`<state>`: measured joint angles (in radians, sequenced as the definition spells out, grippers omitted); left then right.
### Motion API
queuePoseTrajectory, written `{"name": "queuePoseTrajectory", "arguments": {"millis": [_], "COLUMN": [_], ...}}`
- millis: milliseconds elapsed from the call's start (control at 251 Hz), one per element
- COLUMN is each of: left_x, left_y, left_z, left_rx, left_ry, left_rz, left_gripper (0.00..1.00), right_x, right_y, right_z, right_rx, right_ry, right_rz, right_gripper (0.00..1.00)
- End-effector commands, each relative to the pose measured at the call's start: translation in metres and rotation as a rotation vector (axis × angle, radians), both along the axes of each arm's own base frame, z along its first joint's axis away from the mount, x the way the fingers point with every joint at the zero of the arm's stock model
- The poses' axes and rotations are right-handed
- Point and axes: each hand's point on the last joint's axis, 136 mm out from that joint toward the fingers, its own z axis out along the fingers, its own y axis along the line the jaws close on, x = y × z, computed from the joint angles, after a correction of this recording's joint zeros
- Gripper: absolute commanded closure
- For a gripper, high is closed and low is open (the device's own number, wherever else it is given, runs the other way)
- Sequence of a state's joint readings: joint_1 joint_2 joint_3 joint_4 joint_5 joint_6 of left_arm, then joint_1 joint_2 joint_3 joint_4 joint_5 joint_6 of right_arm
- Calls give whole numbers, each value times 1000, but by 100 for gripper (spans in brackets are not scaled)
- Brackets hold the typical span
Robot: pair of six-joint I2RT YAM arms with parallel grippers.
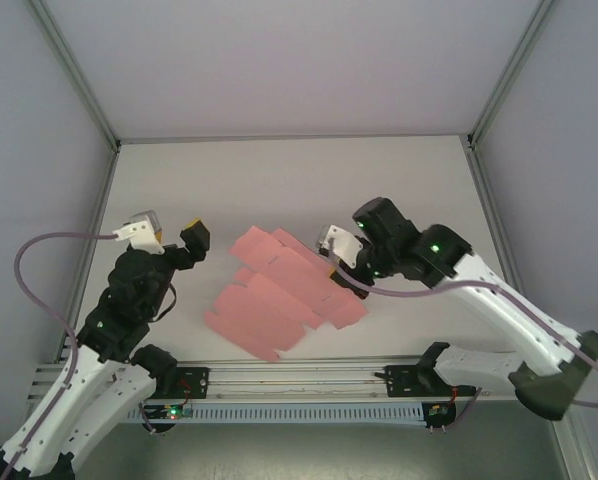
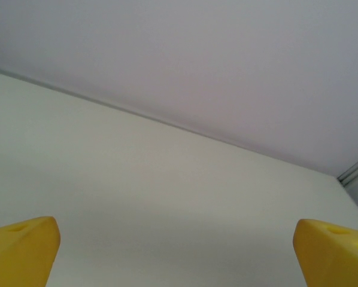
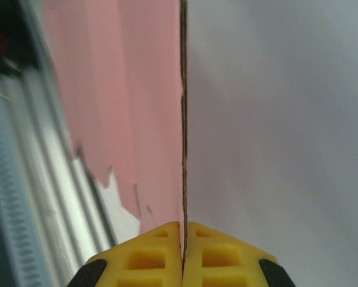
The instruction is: Assemble paper box
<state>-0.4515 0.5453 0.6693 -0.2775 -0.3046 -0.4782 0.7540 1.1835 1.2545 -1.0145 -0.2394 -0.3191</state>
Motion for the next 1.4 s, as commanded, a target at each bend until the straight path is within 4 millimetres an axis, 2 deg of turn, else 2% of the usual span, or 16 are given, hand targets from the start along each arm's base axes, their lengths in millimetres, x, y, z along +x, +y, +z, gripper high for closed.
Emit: {"name": "queuePoseTrajectory", "arguments": {"millis": [0,76,124,231,287,391,467,587,686,802,902,1129,1297,1393], "left_x": [11,22,29,46,55,79,92,105,103,92,88,82,61,59], "left_y": [1,-2,-5,-23,-37,-47,-55,-74,-94,-119,-125,-128,-151,-159], "left_z": [1,-6,-12,-26,-34,-45,-50,-66,-79,-79,-82,-100,-102,-99], "left_rx": [48,74,79,90,88,55,19,77,81,59,58,83,90,108], "left_ry": [34,68,95,159,194,270,311,336,354,327,321,376,347,321], "left_rz": [35,36,36,-56,-146,-215,-279,-403,-539,-720,-772,-799,-946,-971], "left_gripper": [0,0,0,0,0,0,0,0,0,0,0,0,0,0], "right_x": [44,83,100,119,122,115,107,105,105,105,109,112,115,113], "right_y": [-39,-41,-35,-14,-2,13,17,17,17,16,18,21,22,23], "right_z": [-43,-61,-74,-95,-97,-93,-94,-91,-87,-87,-87,-78,-76,-79], "right_rx": [-373,-463,-480,-439,-386,-305,-273,-218,-178,-187,-183,-134,-106,-101], "right_ry": [-121,-209,-245,-262,-233,-196,-170,-130,-89,-60,-48,-38,-16,-4], "right_rz": [37,35,74,215,263,387,447,466,461,462,450,429,403,409], "right_gripper": [99,100,100,100,100,100,100,100,100,100,100,100,100,100]}}
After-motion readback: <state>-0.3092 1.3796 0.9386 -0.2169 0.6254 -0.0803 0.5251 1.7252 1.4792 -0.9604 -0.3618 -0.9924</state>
